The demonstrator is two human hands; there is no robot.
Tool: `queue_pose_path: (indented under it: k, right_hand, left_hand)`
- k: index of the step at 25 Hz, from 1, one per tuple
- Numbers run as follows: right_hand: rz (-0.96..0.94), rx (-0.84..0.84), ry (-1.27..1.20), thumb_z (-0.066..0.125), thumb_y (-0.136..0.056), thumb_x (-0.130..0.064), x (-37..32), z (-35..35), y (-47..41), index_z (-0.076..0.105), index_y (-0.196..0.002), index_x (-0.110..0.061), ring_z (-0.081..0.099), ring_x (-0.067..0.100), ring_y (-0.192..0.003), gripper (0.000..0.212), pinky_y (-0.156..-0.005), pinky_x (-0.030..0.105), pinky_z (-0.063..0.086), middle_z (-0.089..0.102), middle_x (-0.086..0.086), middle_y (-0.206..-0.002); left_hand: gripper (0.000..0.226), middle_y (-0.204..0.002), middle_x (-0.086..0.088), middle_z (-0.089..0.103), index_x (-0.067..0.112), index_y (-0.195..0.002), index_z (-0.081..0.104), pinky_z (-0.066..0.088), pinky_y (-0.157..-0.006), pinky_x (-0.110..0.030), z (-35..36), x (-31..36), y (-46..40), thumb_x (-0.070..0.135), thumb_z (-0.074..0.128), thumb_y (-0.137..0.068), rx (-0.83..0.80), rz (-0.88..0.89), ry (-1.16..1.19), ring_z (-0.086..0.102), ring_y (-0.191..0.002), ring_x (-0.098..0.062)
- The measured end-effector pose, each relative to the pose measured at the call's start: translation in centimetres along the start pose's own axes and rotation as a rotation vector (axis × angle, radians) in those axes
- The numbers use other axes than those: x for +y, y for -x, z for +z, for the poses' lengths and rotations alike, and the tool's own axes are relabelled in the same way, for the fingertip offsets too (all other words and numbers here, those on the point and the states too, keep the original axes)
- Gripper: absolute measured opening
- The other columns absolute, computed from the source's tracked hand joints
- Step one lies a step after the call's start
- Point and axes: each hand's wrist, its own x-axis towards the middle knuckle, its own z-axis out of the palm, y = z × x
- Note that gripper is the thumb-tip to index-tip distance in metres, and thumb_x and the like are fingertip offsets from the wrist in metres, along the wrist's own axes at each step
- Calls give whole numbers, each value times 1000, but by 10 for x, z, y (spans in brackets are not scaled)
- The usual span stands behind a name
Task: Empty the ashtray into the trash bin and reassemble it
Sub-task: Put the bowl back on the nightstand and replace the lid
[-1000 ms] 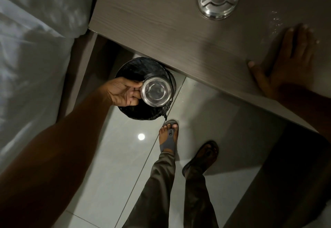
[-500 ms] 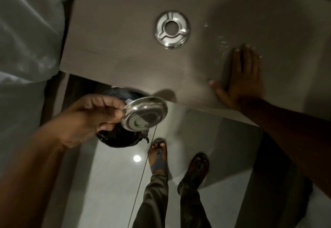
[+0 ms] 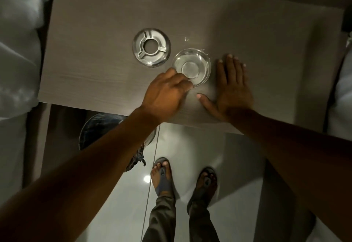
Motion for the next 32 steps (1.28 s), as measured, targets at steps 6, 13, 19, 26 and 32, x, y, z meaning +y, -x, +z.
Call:
queue_pose_path:
  k: [6, 13, 19, 26, 32]
  right_hand:
    - [16, -19, -19, 40, -87, -81, 2, -4, -1, 21, -162, 0, 10, 43, -158, 112, -128, 56, 5, 15, 28, -169]
    - [54, 6, -32, 40, -88, -80, 8, -6, 2, 25, -160, 2, 13, 45, -157, 111, -128, 57, 6, 18, 30, -167]
    - [39, -18, -31, 38, -87, -82, -2, -5, 0, 25, -160, 2, 15, 46, -156, 112, -127, 58, 8, 19, 31, -167]
    - [38, -72, -14, 26, -87, -86, -5, -8, -3, 15, -162, 0, 8, 43, -158, 115, -128, 57, 4, 11, 29, -169]
    - [27, -66, -36, 29, -87, -85, -3, -10, -4, 17, -162, 0, 10, 44, -158, 113, -128, 56, 4, 13, 29, -169]
  left_hand:
    - [93, -143, -21, 42, 14, -145, 39, 41, -100, -53, -42, -48, -13, 42, 71, -62, 6, -220, -11, 40, -127, -40]
    - [112, -146, -12, 32, 29, -142, 37, 33, -103, -57, -48, -90, -97, 59, 89, -47, -397, -357, -128, 27, -133, -38]
    - [116, -142, -14, 36, 21, -141, 38, 40, -101, -58, -54, -86, -80, 59, 90, -44, -313, -405, -76, 31, -131, -36]
    - [117, -135, -12, 39, 17, -138, 39, 44, -91, -51, -41, -1, -91, 68, 73, -38, -380, -207, -73, 35, -124, -33]
    - [115, -137, -15, 39, 14, -139, 37, 46, -92, -53, -24, 8, -95, 61, 84, -46, -390, -227, -157, 36, -125, -35]
